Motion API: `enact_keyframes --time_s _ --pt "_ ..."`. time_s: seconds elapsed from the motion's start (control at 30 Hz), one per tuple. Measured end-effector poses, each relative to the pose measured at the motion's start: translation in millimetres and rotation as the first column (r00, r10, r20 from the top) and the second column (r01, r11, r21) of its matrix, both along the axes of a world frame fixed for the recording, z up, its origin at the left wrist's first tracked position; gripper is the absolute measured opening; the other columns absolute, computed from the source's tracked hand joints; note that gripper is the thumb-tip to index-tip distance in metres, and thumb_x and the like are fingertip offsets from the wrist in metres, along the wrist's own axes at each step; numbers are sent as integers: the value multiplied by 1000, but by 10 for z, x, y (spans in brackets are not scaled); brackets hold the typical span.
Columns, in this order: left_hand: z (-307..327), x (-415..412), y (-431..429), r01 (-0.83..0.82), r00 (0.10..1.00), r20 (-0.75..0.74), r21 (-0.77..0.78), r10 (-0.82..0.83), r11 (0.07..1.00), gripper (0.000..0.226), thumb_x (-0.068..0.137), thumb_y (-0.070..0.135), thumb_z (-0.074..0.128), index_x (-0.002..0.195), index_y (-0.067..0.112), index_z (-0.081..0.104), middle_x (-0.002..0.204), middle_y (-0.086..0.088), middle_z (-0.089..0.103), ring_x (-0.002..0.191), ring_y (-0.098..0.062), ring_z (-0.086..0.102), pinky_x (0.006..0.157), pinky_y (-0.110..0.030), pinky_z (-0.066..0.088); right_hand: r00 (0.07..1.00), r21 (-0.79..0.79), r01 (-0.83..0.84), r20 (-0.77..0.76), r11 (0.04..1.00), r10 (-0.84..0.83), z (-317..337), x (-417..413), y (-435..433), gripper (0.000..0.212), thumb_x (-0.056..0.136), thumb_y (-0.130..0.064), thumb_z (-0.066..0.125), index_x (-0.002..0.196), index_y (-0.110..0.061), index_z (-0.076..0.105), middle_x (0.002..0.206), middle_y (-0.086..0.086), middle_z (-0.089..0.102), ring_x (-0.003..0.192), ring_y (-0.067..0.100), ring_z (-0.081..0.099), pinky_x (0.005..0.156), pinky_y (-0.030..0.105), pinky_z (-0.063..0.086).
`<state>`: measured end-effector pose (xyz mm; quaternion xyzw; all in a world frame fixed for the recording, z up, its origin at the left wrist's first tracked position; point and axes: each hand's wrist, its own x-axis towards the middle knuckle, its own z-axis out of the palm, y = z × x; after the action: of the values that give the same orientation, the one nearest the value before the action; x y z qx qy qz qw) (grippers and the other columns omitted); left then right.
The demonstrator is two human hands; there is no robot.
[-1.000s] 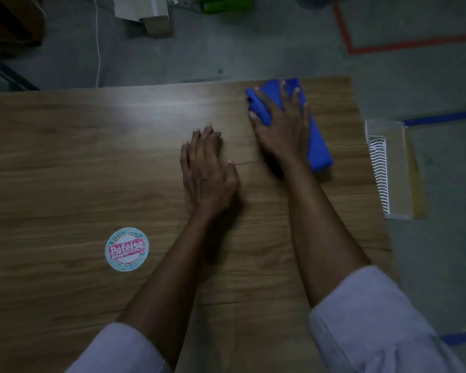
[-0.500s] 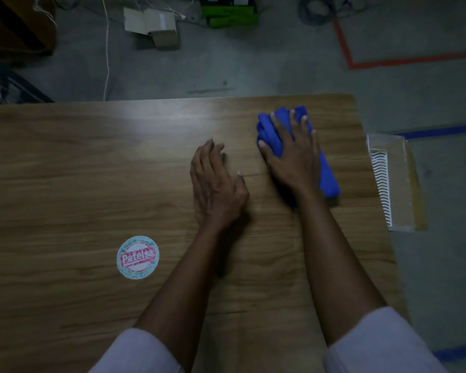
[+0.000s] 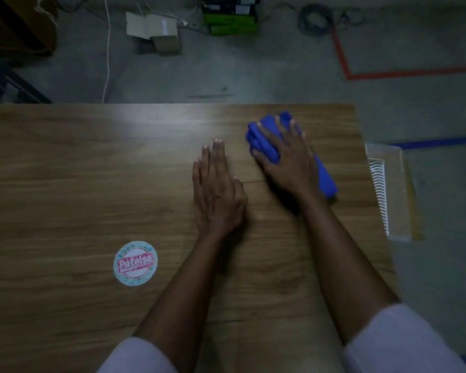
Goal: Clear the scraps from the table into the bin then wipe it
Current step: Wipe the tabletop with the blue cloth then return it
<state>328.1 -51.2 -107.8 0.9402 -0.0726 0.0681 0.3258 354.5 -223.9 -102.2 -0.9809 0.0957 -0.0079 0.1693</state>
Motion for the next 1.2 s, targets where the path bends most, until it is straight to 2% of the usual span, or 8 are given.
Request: enact_keyframes --time_s 0.13,0.3,0.37,0.5,0.6,0.87,1.03,1.2 --pt "39 -18 47 7 1000 6 -75 -7 997 80 86 29 37 160 6 21 168 -4 23 157 -19 11 128 -39 5 999 -3 35 -25 999 -35 32 408 126 60 99 -64 42 156 -49 32 170 -5 21 159 26 9 128 43 7" --pt "-8 -20 77 16 1000 22 -161 -13 987 72 95 34 38 159 2 26 167 -8 26 157 -22 14 128 -42 9 946 39 -323 53 945 321 39 -472 555 55 98 -42 38 154 -41 41 169 -5 26 158 23 14 128 44 12" --pt "-31 -19 81 6 1000 20 -159 -3 987 70 98 37 37 159 3 26 167 -7 27 157 -21 15 127 -42 10 930 54 -368 49 928 365 23 -520 462 58 94 -45 39 153 -43 42 167 -6 30 158 21 16 128 43 12" --pt "-39 -21 43 -8 999 32 -114 11 993 68 100 40 36 159 5 28 167 -6 28 157 -21 16 127 -43 10 985 -8 -174 -3 985 174 31 158 136 63 93 -68 38 154 -51 35 169 -8 24 158 23 13 128 46 12" --pt "-45 -13 30 -19 999 41 -100 23 995 68 101 41 36 159 6 28 166 -6 28 157 -21 16 128 -41 10 999 -16 -44 -24 999 43 30 450 128 61 99 -65 39 157 -49 29 171 -6 18 159 25 7 128 45 7" --pt "-99 9 23 -29 998 57 -102 35 994 68 102 44 37 156 2 34 164 -10 33 154 -25 24 127 -44 15 917 -13 -396 53 918 396 -15 -475 410 61 95 -40 41 156 -41 36 169 -5 25 159 22 13 128 45 15" --pt "-94 -2 12 -28 998 46 -64 31 998 68 102 46 35 158 6 31 166 -7 30 156 -21 19 128 -41 11 969 -28 -246 -21 969 246 26 298 68 65 94 -70 36 155 -49 35 169 -9 23 159 22 11 128 47 13" --pt "-81 5 6 -38 998 46 -74 42 997 68 101 46 37 157 8 34 165 -6 33 155 -21 21 127 -42 12 987 -24 -160 -14 987 160 32 318 152 61 98 -64 41 157 -47 32 171 -7 19 159 24 8 128 45 9"
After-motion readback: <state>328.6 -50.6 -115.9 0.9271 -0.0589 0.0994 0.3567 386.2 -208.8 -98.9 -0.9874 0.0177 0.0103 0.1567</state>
